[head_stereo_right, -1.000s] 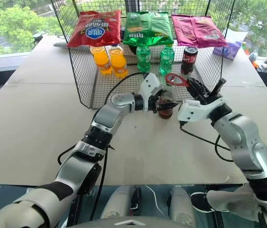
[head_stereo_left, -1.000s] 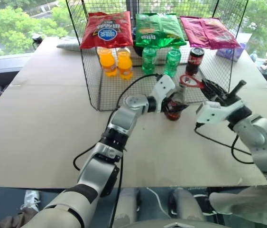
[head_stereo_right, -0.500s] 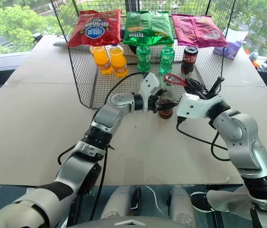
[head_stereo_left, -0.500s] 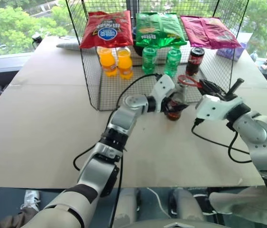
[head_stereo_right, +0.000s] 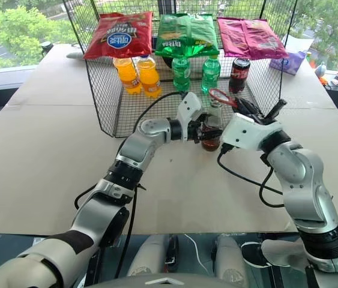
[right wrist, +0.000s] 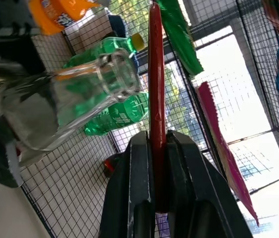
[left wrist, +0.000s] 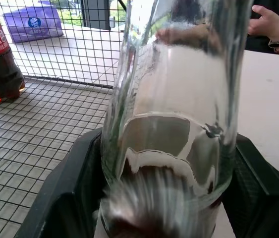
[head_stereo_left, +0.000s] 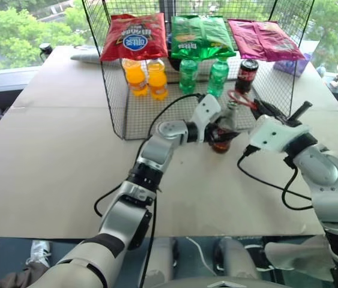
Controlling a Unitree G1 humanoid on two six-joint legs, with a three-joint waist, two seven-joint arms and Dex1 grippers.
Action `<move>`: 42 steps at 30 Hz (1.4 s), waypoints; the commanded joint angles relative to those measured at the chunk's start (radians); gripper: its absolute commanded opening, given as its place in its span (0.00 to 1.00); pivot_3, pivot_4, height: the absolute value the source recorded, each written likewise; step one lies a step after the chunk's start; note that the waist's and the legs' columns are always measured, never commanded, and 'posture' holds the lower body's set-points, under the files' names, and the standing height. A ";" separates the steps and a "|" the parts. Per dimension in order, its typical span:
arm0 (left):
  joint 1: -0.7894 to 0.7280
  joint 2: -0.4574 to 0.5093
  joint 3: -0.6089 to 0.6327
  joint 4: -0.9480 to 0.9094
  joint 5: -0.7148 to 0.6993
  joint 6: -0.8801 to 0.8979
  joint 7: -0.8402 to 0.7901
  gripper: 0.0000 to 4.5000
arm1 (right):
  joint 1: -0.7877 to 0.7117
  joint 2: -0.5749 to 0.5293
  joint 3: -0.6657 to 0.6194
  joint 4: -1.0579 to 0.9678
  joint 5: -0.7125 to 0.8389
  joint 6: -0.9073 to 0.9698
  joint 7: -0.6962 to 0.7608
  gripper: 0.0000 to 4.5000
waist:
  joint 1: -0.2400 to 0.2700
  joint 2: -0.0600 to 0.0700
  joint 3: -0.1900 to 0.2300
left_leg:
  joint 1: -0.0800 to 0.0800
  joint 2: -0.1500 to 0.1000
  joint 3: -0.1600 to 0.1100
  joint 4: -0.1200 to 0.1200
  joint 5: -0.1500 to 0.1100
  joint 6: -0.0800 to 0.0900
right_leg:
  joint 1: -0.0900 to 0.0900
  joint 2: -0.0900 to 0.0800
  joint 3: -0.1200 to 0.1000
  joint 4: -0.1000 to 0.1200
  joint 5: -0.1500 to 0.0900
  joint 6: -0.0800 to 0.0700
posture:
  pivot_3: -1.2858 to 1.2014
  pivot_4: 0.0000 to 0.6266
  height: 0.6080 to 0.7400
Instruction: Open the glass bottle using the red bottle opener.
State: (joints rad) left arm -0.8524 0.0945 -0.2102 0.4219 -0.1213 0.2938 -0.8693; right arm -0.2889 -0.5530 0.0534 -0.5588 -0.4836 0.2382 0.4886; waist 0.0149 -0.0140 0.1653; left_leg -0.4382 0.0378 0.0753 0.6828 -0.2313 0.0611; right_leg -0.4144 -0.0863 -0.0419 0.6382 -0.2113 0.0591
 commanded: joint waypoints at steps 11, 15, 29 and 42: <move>0.003 -0.028 0.018 -0.074 -0.033 -0.027 0.009 0.57 | 0.099 0.491 -0.396 -0.308 0.520 1.131 0.130 0.00 | -0.001 0.003 0.001 | -0.001 0.002 -0.001 -0.001 0.000 0.000 | -0.001 0.000 -0.001 0.001 0.001 0.000 | 0.52 0.24 1.00; 0.007 -0.030 0.021 -0.081 -0.033 -0.027 0.015 0.57 | 0.005 0.605 -0.530 -0.217 0.574 1.301 0.082 0.00 | -0.003 0.004 0.001 | -0.001 0.001 -0.001 -0.001 0.000 0.000 | -0.002 -0.001 -0.001 0.002 0.000 -0.001 | 0.52 0.24 1.00; 0.024 -0.015 0.017 -0.104 -0.033 -0.024 0.021 0.57 | -0.026 0.530 -0.578 -0.007 0.687 1.233 -0.001 0.87 | -0.006 0.005 0.001 | -0.001 0.000 -0.001 -0.003 0.000 0.000 | -0.003 -0.001 0.000 0.002 0.001 0.001 | 0.52 0.24 1.00; 0.026 -0.002 0.014 -0.123 -0.060 -0.011 0.003 0.99 | 0.048 0.431 -0.493 -0.074 0.772 0.985 -0.071 1.00 | -0.009 0.005 0.001 | -0.001 0.000 -0.001 -0.005 0.000 0.000 | -0.004 0.000 0.000 0.001 0.001 0.001 | 0.52 0.24 1.00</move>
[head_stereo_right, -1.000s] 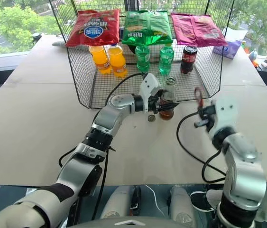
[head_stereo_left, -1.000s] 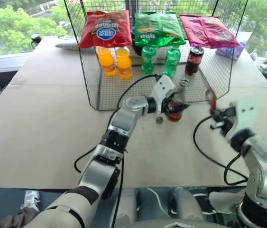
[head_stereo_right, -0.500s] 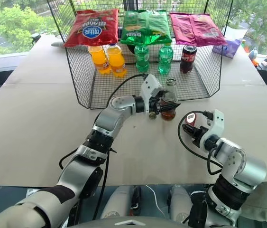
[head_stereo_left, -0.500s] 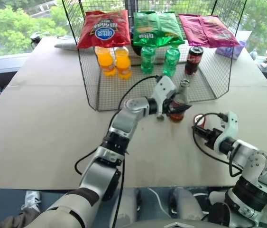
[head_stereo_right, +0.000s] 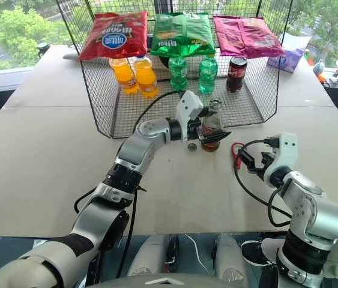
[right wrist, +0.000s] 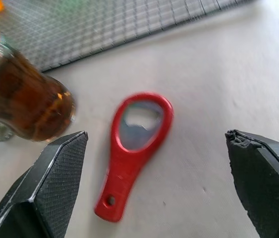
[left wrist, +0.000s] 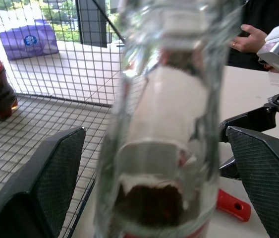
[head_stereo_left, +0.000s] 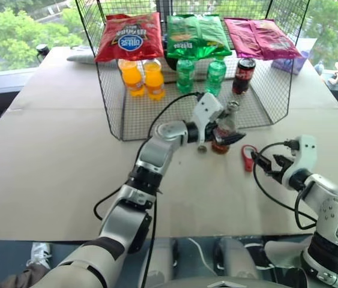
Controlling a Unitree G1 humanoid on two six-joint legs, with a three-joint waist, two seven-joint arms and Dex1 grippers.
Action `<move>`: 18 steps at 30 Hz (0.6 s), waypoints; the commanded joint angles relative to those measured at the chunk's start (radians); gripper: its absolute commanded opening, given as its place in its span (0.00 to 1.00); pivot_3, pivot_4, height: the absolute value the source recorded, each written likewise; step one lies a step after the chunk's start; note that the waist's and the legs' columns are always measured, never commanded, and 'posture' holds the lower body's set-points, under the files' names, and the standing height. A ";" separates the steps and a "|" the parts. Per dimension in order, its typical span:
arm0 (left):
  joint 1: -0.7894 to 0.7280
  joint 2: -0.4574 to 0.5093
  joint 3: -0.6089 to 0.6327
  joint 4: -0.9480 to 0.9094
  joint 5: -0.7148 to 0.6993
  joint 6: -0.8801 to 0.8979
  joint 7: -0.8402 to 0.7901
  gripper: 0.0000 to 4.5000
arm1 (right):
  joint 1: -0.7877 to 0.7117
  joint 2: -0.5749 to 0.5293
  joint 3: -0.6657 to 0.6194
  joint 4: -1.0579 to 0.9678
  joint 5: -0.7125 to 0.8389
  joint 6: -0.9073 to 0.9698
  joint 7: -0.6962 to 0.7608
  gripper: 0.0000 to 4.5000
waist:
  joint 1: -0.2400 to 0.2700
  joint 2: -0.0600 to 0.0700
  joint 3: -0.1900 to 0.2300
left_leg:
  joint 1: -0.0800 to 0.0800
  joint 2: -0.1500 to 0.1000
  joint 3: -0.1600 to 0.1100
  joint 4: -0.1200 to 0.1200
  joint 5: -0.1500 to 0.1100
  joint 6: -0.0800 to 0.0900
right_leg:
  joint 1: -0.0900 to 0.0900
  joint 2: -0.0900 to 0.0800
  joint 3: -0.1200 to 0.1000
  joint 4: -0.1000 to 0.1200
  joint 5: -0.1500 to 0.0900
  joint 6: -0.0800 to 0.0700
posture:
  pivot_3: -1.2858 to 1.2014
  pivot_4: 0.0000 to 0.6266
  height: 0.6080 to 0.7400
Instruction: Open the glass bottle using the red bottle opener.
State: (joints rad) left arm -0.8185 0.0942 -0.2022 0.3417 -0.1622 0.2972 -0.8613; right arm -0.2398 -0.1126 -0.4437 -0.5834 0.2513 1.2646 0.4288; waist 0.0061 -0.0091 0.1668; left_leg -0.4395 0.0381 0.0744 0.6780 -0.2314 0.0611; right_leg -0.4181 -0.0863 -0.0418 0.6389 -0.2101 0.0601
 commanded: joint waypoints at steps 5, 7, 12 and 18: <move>-0.003 0.003 0.007 -0.062 -0.021 -0.010 -0.006 0.99 | 0.002 -0.034 0.027 -0.046 0.069 -0.082 -0.030 1.00 | 0.001 0.000 0.000 | 0.000 0.000 0.000 0.000 0.000 0.000 | 0.000 0.000 0.000 0.000 0.000 0.000 | 0.52 0.24 1.00; 0.002 0.010 0.010 -0.074 -0.023 -0.004 -0.007 0.99 | 0.010 -0.057 0.042 -0.043 0.077 -0.111 -0.027 1.00 | 0.003 0.000 0.000 | 0.000 0.000 0.000 0.000 0.000 0.000 | 0.000 0.000 0.000 -0.001 0.000 0.000 | 0.52 0.24 1.00; 0.041 0.068 0.030 -0.150 -0.044 0.032 -0.022 0.99 | 0.035 -0.107 0.060 -0.055 0.112 -0.160 -0.020 1.00 | 0.003 0.000 0.000 | 0.000 0.000 0.000 0.000 0.000 0.000 | 0.000 0.000 0.000 -0.001 0.000 0.000 | 0.52 0.24 1.00; 0.138 0.175 0.043 -0.308 -0.110 0.088 -0.086 0.99 | 0.096 -0.167 0.077 -0.052 0.132 -0.217 -0.015 1.00 | -0.001 0.000 0.000 | 0.000 0.001 0.000 -0.002 0.000 0.000 | 0.000 0.000 0.000 -0.002 -0.001 -0.001 | 0.52 0.24 1.00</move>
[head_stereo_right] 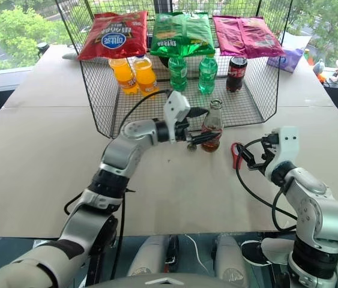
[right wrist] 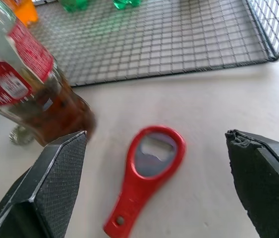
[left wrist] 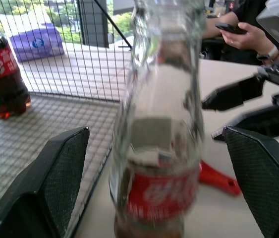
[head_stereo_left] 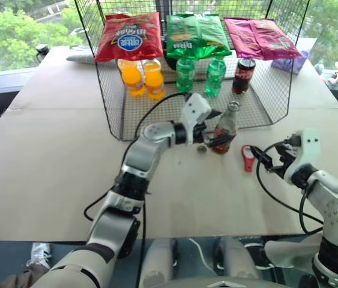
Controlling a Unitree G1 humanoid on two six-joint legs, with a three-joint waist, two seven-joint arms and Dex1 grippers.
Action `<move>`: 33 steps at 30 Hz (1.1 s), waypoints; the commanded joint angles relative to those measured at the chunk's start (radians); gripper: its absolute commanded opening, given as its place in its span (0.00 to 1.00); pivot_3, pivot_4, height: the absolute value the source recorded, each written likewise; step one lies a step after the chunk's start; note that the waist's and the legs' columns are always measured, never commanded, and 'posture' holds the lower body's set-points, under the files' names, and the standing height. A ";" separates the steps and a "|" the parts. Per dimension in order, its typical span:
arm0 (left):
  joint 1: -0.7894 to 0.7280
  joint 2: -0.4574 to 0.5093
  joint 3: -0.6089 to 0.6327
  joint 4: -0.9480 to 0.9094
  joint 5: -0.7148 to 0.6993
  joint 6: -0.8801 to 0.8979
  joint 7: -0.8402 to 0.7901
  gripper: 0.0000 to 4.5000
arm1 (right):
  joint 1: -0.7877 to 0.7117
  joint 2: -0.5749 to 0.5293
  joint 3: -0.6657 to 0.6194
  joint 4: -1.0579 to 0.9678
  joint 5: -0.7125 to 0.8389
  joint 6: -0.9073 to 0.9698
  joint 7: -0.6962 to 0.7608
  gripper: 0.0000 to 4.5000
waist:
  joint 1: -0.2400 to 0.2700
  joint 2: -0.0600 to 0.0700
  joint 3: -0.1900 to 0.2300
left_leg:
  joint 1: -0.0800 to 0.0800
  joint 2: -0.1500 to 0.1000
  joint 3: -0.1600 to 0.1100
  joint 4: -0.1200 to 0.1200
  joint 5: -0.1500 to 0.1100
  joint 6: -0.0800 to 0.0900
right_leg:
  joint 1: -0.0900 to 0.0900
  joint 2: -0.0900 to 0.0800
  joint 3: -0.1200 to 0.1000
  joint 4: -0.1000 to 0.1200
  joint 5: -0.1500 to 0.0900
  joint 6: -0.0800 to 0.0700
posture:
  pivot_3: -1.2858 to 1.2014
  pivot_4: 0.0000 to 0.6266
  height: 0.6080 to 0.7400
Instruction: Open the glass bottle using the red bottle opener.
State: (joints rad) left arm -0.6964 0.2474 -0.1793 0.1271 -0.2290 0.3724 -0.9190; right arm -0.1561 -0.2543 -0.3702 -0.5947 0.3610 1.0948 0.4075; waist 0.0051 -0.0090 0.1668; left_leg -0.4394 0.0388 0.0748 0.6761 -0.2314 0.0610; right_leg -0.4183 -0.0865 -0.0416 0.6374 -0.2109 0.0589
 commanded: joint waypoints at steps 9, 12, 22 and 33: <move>0.107 0.103 0.134 -0.187 -0.175 0.046 -0.048 0.99 | 0.200 -0.227 0.108 -0.079 -0.017 -0.302 0.137 1.00 | 0.007 0.000 0.000 | 0.000 0.000 0.000 -0.001 0.000 0.000 | 0.001 -0.001 0.000 -0.002 -0.001 -0.001 | 0.52 0.24 1.00; 0.129 0.135 0.178 -0.209 -0.209 0.062 -0.038 0.99 | 0.269 -0.258 0.081 -0.092 0.005 -0.355 0.173 1.00 | 0.007 0.000 0.000 | 0.000 0.000 0.000 -0.001 0.000 0.000 | 0.001 0.000 0.000 -0.002 -0.001 0.000 | 0.52 0.24 1.00; 0.208 0.242 0.380 -0.308 -0.333 0.068 0.028 0.99 | 0.467 -0.302 -0.036 -0.085 0.022 -0.539 0.243 1.00 | 0.005 -0.001 0.000 | 0.002 0.000 0.000 -0.002 0.000 0.000 | 0.003 0.000 0.000 -0.004 -0.003 0.002 | 0.52 0.24 1.00; 0.772 0.428 0.515 -0.503 -0.369 0.084 -0.054 0.99 | 0.593 -0.321 -0.239 0.091 0.070 -0.811 0.382 1.00 | 0.010 -0.001 0.000 | 0.007 0.004 0.006 -0.007 -0.003 -0.006 | 0.004 -0.005 0.003 -0.011 -0.003 0.003 | 0.52 0.24 1.00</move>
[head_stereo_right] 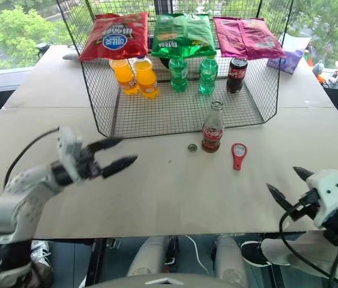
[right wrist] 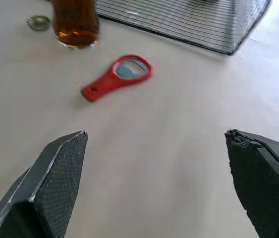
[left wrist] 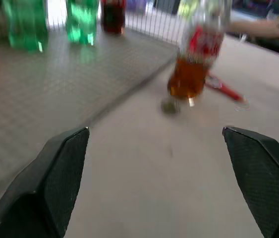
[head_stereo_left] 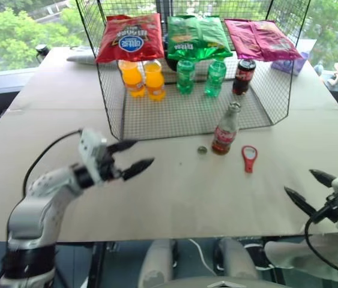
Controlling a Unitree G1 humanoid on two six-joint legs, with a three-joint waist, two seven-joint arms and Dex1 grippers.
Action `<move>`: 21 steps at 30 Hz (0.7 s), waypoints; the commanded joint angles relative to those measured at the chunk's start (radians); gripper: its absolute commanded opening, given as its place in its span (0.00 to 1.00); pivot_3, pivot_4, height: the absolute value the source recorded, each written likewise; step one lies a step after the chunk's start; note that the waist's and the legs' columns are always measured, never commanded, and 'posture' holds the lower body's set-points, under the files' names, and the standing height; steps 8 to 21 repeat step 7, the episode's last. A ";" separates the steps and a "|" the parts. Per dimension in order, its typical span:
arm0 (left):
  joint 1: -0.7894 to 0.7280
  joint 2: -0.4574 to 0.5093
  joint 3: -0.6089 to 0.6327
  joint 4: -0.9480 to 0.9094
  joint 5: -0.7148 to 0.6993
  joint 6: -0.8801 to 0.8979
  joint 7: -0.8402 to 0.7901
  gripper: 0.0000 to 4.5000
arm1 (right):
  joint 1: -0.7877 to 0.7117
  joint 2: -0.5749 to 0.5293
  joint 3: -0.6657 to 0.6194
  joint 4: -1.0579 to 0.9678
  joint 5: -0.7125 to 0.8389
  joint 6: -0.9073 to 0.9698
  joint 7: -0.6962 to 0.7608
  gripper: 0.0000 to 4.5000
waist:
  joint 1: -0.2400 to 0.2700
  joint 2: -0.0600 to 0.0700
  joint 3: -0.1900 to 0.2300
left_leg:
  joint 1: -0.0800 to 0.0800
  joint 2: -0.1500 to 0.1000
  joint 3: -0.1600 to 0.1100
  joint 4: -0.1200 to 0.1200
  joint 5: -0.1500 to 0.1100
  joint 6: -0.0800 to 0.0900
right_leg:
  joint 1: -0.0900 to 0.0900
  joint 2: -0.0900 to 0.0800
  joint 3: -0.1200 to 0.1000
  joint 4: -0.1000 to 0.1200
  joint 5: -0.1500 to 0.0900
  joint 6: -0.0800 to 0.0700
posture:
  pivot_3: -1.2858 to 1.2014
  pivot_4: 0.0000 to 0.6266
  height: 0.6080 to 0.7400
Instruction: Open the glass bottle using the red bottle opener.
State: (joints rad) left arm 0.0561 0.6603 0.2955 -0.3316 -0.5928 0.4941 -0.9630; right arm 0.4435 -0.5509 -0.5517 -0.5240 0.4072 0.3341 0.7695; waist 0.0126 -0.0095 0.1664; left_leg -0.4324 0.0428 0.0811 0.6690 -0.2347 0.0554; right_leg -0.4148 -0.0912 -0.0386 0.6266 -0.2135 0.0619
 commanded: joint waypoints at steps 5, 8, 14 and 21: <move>0.044 0.030 0.052 -0.030 0.005 -0.067 0.002 0.99 | -0.018 -0.063 -0.099 0.071 0.049 -0.079 0.056 1.00 | 0.003 0.002 -0.001 | 0.000 0.000 -0.001 0.000 0.000 0.000 | 0.000 -0.009 -0.004 0.000 0.000 0.000 | 0.52 0.24 1.00; 0.039 0.036 0.048 -0.031 0.001 -0.069 0.003 0.99 | -0.018 -0.069 -0.102 0.077 0.061 -0.086 0.065 1.00 | 0.002 0.002 -0.001 | 0.000 -0.001 0.000 -0.002 0.000 0.000 | -0.001 -0.010 -0.005 0.000 0.000 0.000 | 0.52 0.24 1.00; 0.039 0.036 0.048 -0.031 0.001 -0.069 0.003 0.99 | -0.018 -0.069 -0.102 0.077 0.061 -0.086 0.065 1.00 | 0.002 0.002 -0.001 | 0.000 -0.001 0.000 -0.002 0.000 0.000 | -0.001 -0.010 -0.005 0.000 0.000 0.000 | 0.52 0.24 1.00; 0.039 0.036 0.048 -0.031 0.001 -0.069 0.003 0.99 | -0.018 -0.069 -0.102 0.077 0.061 -0.086 0.065 1.00 | 0.002 0.002 -0.001 | 0.000 -0.001 0.000 -0.002 0.000 0.000 | -0.001 -0.010 -0.005 0.000 0.000 0.000 | 0.52 0.24 1.00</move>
